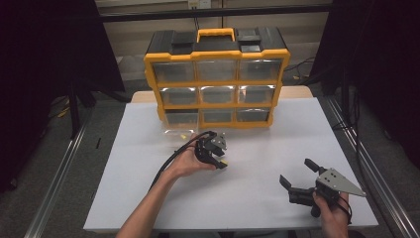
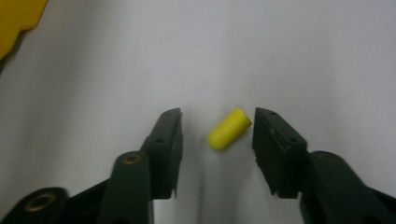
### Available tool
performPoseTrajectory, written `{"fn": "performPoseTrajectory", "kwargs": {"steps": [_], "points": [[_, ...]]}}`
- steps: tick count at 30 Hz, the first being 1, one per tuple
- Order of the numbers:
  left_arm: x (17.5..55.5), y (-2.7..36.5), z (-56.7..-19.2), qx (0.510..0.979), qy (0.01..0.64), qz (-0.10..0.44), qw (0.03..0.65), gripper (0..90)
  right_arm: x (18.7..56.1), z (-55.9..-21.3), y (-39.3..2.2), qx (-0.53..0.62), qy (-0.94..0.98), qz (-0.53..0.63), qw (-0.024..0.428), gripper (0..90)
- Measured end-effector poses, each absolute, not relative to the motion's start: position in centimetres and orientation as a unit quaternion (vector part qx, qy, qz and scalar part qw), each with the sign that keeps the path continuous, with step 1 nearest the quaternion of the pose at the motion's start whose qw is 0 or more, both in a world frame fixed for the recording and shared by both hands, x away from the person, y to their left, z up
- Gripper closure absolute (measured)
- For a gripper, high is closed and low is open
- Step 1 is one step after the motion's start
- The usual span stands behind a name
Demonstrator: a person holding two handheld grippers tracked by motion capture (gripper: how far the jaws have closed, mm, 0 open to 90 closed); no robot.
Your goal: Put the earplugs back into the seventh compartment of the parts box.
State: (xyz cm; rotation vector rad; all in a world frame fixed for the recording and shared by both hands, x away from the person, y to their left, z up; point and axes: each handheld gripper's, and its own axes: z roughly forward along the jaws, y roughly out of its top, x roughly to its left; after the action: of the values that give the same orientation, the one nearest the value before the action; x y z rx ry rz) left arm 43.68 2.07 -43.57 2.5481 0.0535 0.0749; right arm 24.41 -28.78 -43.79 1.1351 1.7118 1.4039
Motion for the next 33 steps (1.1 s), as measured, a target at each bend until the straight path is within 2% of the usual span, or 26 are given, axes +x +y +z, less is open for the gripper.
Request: {"fn": "performPoseTrajectory", "kwargs": {"steps": [13, 21, 33], "points": [[44.36, 1.80, -43.70, 0.955, 0.004, -0.022, 0.295, 69.8, 24.48, -43.83, -28.80, 0.435, 0.649, 0.535, 0.320, 0.0], [43.96, 1.59, -43.64, 0.956, 0.019, -0.020, 0.292, 79.3, 24.42, -43.80, -28.81, 0.435, 0.649, 0.535, 0.321, 0.0], [43.56, 1.69, -43.06, 0.955, 0.029, -0.021, 0.295, 80.9, 24.42, -43.78, -28.87, 0.434, 0.648, 0.535, 0.324, 0.0]]}}
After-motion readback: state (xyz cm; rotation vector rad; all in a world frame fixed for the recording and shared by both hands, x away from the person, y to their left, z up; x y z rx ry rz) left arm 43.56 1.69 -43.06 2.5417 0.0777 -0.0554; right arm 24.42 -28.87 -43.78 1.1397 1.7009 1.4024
